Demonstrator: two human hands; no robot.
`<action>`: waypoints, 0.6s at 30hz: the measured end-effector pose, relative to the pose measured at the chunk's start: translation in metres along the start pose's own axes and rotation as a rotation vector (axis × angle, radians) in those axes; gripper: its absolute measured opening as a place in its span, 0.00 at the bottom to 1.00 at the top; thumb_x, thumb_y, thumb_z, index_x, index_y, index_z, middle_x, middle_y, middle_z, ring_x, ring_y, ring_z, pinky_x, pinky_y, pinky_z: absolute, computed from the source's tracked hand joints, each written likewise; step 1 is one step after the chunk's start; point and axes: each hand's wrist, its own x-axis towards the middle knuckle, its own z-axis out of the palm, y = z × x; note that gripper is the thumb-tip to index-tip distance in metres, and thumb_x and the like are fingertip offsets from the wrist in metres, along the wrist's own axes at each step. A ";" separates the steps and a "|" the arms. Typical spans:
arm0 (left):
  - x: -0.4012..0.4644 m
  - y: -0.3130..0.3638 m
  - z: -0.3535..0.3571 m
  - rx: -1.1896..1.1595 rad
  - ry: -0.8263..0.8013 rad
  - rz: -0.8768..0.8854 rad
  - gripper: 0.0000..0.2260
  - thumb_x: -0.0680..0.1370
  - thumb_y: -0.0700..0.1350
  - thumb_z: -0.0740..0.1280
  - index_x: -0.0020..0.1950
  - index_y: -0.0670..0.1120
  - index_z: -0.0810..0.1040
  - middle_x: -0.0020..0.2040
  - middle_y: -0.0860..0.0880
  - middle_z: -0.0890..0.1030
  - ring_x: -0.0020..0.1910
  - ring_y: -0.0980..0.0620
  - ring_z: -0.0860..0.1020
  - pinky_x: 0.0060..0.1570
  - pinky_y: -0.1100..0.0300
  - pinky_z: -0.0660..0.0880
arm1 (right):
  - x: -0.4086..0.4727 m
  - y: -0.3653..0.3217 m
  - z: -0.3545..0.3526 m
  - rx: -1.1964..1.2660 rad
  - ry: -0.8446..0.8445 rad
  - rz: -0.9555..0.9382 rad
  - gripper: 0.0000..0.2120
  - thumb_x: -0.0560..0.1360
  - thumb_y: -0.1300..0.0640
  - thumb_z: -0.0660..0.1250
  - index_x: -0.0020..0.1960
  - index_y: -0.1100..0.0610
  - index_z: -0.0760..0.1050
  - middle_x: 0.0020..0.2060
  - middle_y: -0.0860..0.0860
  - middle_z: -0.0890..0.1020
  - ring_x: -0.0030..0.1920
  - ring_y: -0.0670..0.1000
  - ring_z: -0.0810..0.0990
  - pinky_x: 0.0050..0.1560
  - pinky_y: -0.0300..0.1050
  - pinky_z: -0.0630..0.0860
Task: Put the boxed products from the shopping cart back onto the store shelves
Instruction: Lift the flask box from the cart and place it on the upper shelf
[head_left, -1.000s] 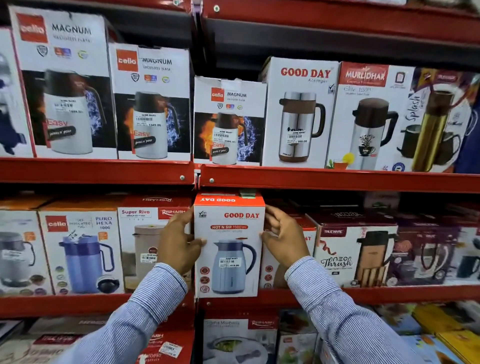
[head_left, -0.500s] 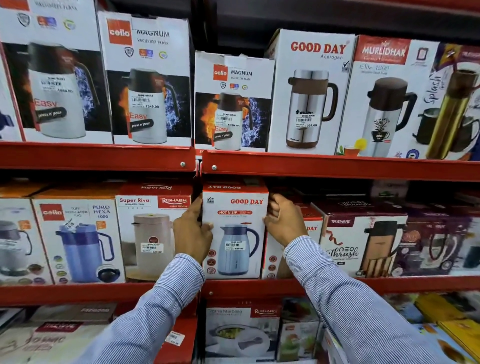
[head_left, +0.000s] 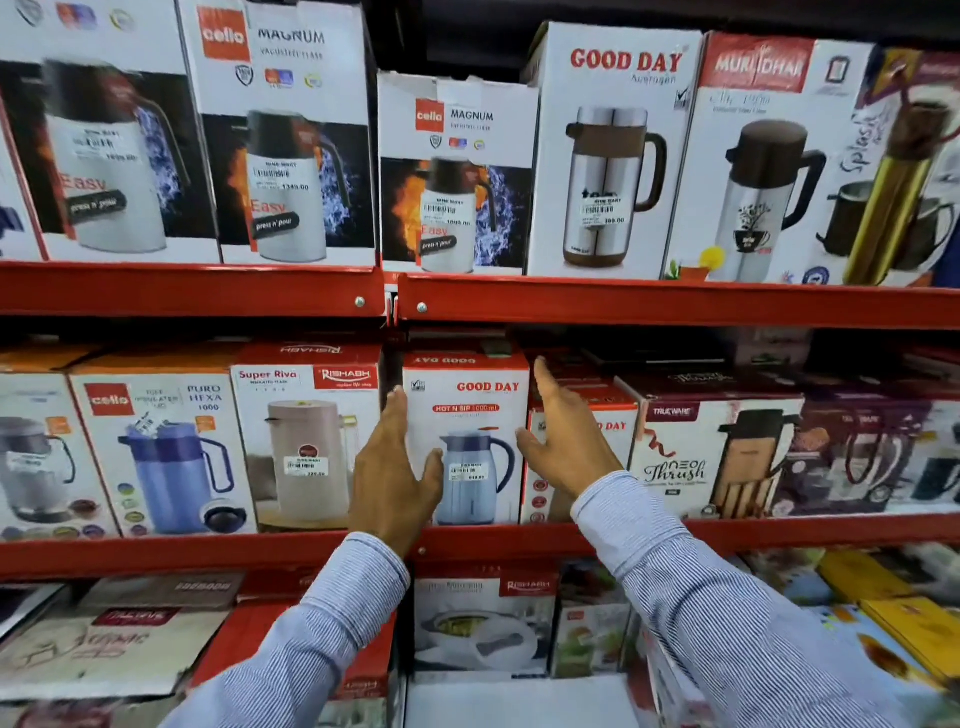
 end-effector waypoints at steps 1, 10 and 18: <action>-0.012 0.001 -0.001 0.042 -0.016 0.063 0.37 0.75 0.45 0.70 0.79 0.47 0.55 0.78 0.45 0.63 0.76 0.46 0.65 0.73 0.53 0.64 | -0.010 0.005 0.002 -0.042 0.006 -0.047 0.39 0.75 0.57 0.65 0.78 0.55 0.46 0.77 0.56 0.58 0.77 0.57 0.57 0.75 0.48 0.58; -0.161 -0.049 0.017 0.418 -0.378 0.225 0.40 0.72 0.60 0.63 0.79 0.52 0.48 0.81 0.44 0.46 0.80 0.38 0.45 0.74 0.33 0.52 | -0.155 0.080 0.063 -0.380 -0.015 -0.084 0.38 0.75 0.42 0.57 0.78 0.50 0.42 0.79 0.57 0.43 0.77 0.63 0.41 0.74 0.65 0.44; -0.311 -0.126 0.041 0.309 -0.817 -0.162 0.40 0.71 0.63 0.58 0.79 0.46 0.54 0.80 0.43 0.55 0.79 0.40 0.56 0.75 0.43 0.60 | -0.319 0.174 0.148 -0.324 -0.428 0.261 0.38 0.71 0.40 0.52 0.77 0.56 0.53 0.77 0.62 0.53 0.76 0.68 0.53 0.72 0.66 0.56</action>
